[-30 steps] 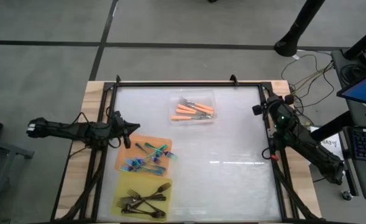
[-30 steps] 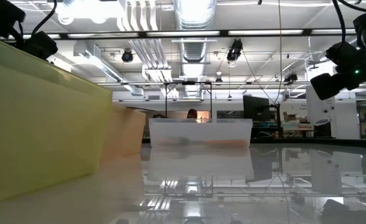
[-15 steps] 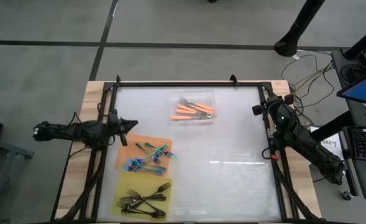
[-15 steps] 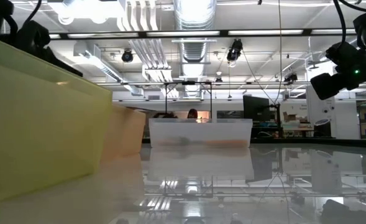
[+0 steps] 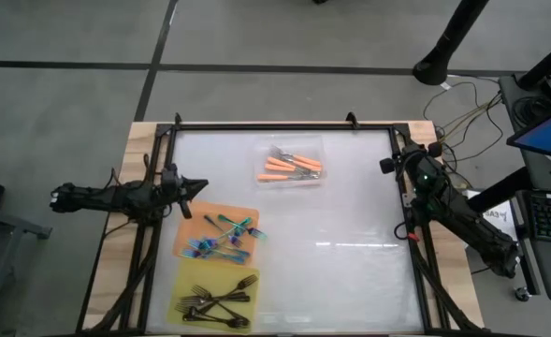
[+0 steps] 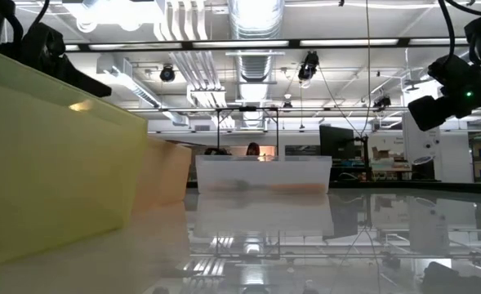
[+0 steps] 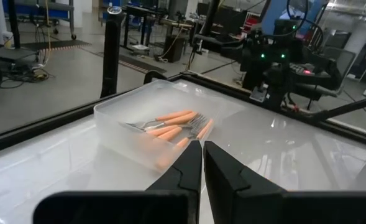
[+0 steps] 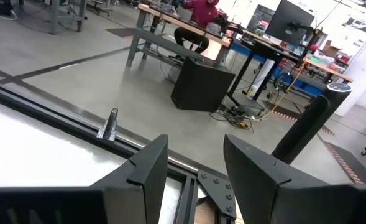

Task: Sort silverware by color (type)
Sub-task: Return to Home Position

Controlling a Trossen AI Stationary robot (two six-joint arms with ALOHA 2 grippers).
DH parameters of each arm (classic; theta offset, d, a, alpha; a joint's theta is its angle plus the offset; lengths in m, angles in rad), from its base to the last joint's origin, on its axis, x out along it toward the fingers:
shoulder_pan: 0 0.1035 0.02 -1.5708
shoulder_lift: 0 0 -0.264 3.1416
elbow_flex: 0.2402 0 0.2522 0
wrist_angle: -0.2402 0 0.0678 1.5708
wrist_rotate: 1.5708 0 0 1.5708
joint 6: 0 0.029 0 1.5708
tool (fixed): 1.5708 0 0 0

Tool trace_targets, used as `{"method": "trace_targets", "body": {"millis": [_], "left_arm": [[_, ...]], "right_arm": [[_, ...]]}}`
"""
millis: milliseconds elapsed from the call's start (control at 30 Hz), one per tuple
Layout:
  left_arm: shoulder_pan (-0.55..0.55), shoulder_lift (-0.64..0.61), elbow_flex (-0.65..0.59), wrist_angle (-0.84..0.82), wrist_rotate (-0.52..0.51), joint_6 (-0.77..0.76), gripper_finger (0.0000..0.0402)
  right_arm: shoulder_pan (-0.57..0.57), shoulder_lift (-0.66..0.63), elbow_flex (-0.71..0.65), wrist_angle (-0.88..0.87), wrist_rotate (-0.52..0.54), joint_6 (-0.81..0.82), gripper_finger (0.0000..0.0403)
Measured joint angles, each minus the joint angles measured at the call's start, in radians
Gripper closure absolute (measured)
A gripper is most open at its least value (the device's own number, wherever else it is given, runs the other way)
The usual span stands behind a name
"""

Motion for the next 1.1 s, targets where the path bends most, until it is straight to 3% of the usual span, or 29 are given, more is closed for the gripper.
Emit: {"method": "trace_targets", "body": {"millis": [333, 533, 600, 700, 933, 1100], "left_arm": [[0.000, 0.000, -0.015, 0.066, 0.000, 0.000, 0.0402], [0.000, 0.000, -0.024, 0.103, 0.000, 0.000, 0.0402], [0.000, 0.000, -0.039, 0.154, 0.000, 0.000, 0.0402], [0.000, 0.001, -0.075, 0.268, 0.001, -0.002, 0.0402], [0.003, 0.000, -0.075, 0.287, 0.002, -0.004, 0.0402], [0.003, 0.000, -0.075, 0.291, 0.002, -0.004, 0.0402]], "right_arm": [[0.000, 0.002, 0.000, 0.004, -0.005, 0.006, 0.0255], [0.000, 0.000, -0.004, 0.110, -0.062, 0.418, 0.0255], [0.000, 0.001, -0.007, 0.178, -0.117, 0.486, 0.0255], [0.000, 0.000, -0.025, 0.266, -0.290, 0.447, 0.0255], [0.001, -0.001, -0.068, 0.463, -0.899, 0.260, 0.0255], [0.001, -0.001, -0.068, 0.503, -1.148, 0.221, 0.0255]]}}
